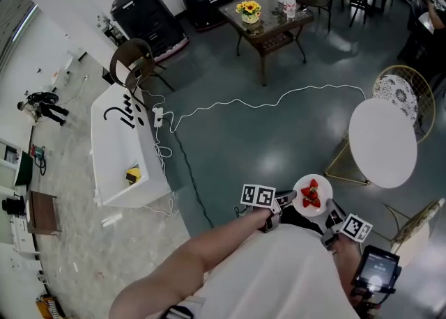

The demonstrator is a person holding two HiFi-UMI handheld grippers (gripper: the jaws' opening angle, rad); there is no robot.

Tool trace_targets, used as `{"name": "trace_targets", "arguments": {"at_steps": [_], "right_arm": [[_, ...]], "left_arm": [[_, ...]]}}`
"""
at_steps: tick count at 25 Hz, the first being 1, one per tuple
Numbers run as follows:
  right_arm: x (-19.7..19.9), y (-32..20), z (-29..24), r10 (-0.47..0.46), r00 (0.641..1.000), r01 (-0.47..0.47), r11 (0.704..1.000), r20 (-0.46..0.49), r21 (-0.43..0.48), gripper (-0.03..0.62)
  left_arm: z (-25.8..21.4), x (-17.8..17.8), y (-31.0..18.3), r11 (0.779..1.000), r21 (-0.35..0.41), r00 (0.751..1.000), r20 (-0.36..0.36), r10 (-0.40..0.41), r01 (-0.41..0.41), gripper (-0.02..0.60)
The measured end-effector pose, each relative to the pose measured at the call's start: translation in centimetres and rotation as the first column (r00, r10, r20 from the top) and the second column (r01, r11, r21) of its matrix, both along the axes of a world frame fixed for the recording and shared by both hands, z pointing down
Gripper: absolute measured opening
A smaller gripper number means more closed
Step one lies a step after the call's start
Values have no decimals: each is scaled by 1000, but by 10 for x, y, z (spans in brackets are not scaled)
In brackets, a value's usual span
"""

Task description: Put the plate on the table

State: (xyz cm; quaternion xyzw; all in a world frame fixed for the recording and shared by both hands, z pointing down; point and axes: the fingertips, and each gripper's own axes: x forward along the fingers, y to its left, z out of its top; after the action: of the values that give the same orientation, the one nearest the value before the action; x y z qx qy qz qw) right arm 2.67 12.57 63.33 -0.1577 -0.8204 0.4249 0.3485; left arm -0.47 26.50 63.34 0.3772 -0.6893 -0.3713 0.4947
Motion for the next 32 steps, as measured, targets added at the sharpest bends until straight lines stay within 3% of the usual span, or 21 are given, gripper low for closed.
{"name": "trace_targets", "arguments": {"at_steps": [5, 12, 25, 32], "right_arm": [[-3, 6, -11, -3, 1000, 3, 1000, 23, 13, 23], [-103, -21, -9, -15, 1000, 16, 1000, 28, -19, 23], [-194, -43, -6, 13, 999, -11, 999, 52, -40, 23], [-211, -58, -9, 49, 997, -48, 998, 61, -31, 23]], "left_arm": [[-10, -3, 6, 1000, 10, 1000, 4, -3, 3, 20], [-8, -100, -24, 1000, 3, 1000, -8, -4, 4, 19], [-8, -197, -48, 1000, -16, 999, 30, 26, -26, 19], [-10, -220, -66, 997, -11, 996, 50, 75, -75, 20]]}}
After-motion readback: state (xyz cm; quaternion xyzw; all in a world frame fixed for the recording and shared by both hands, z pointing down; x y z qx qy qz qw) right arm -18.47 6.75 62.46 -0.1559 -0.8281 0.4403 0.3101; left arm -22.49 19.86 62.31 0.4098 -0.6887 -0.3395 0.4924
